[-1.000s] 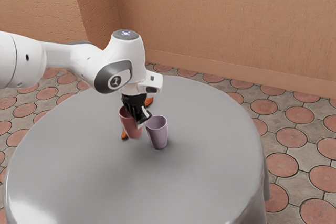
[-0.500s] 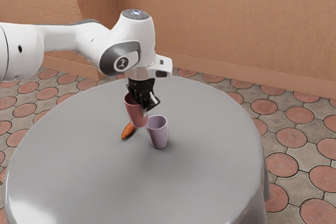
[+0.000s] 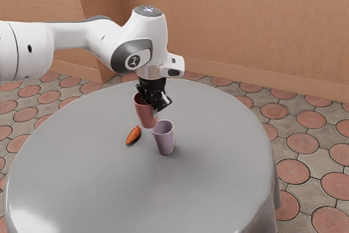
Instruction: Place the left cup onto the right cup
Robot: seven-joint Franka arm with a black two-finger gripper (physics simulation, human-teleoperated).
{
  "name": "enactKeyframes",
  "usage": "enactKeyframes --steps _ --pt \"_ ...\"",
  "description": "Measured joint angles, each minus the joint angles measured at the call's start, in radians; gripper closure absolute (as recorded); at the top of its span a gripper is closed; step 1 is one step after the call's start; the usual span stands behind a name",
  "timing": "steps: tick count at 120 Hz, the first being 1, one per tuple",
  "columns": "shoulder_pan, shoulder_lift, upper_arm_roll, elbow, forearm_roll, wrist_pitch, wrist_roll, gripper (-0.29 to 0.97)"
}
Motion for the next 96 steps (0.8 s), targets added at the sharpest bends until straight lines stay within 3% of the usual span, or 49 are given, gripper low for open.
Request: enactKeyframes --steps 96 --pt "0.0 0.102 -0.023 0.085 0.032 0.003 -0.033 0.77"
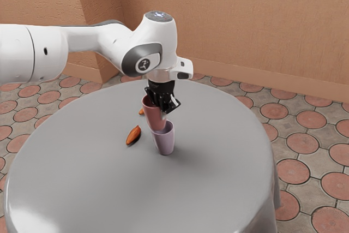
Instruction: Place the left cup onto the right cup
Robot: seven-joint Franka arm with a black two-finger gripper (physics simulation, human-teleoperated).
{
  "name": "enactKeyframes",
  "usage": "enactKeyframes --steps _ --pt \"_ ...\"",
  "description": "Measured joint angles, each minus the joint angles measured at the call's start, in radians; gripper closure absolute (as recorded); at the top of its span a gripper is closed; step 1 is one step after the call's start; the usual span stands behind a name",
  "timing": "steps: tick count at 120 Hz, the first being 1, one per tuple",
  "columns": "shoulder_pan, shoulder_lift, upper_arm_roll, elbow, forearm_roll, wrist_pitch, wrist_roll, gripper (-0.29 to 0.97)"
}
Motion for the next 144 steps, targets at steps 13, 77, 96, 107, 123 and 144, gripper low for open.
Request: enactKeyframes --steps 13,77,96,107,123,144 --pt "0.0 0.01 0.0 0.011 0.0 0.0 -0.002 0.77" --pt "0.0 0.056 0.0 0.037 0.024 0.008 -0.007 0.77" --pt "0.0 0.068 0.0 0.039 0.026 0.018 -0.008 0.78" --pt "0.0 0.075 0.0 0.04 0.027 0.026 -0.009 0.78" --pt "0.0 0.091 0.0 0.051 0.029 0.033 -0.01 0.78" --pt "0.0 0.111 0.009 0.051 0.04 0.053 -0.009 0.78"
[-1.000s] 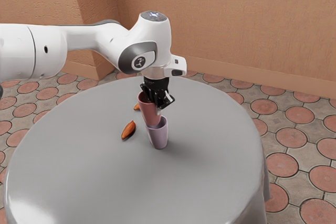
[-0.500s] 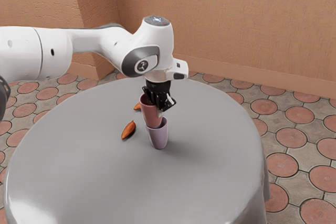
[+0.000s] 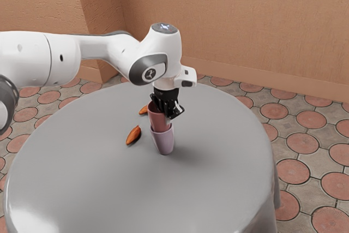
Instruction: Place the left cup onto the right cup
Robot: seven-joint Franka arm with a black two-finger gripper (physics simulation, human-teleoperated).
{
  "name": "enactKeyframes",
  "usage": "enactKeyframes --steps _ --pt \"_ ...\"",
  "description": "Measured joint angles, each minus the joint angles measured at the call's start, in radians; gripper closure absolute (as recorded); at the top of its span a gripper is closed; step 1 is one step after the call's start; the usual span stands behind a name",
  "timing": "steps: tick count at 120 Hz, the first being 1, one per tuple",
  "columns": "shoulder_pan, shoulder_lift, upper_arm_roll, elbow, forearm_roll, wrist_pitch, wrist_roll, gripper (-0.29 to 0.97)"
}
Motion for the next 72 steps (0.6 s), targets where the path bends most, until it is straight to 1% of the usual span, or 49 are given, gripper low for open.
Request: enactKeyframes --steps 4,22,35,51,72 --pt "0.0 0.003 0.001 0.0 0.001 0.003 0.0 0.78" --pt "0.0 0.006 0.002 0.0 0.0 0.013 0.003 0.46" --pt "0.0 0.007 0.002 0.0 -0.001 0.017 0.003 0.31" --pt "0.0 0.007 0.001 0.0 -0.002 0.02 0.004 0.2" --pt "0.0 0.007 0.001 0.0 -0.002 0.021 0.005 0.13"
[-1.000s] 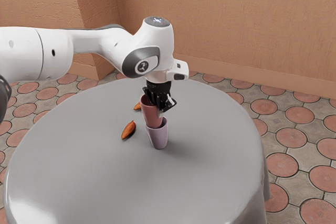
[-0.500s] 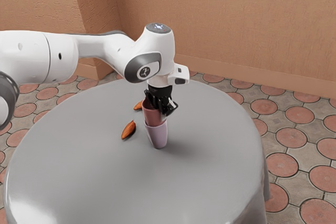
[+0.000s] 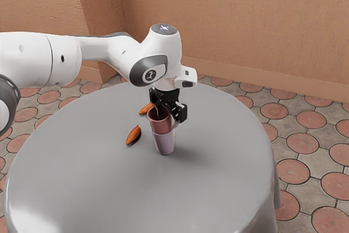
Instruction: Place the left cup onto the right cup
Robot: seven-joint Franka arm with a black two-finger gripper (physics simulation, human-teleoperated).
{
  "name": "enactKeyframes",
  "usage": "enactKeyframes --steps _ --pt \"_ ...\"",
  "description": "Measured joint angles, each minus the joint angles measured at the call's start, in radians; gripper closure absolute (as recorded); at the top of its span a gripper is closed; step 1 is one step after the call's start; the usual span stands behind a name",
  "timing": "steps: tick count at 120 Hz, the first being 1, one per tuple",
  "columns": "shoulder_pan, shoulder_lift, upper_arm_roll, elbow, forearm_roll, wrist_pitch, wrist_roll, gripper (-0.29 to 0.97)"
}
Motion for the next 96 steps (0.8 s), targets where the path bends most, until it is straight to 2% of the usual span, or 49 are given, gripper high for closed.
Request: enactKeyframes --steps 36,60,68,76,96 --pt "-0.009 -0.04 -0.005 -0.001 -0.005 -0.006 0.0 0.08" --pt "-0.023 -0.138 -0.008 -0.013 -0.021 -0.02 0.0 0.05" --pt "-0.024 -0.182 -0.002 -0.015 -0.045 -0.04 0.0 0.04" --pt "-0.025 -0.235 0.026 -0.015 -0.072 -0.071 0.0 0.03" --pt "-0.02 -0.37 0.178 -0.012 -0.165 -0.193 0.001 0.01"
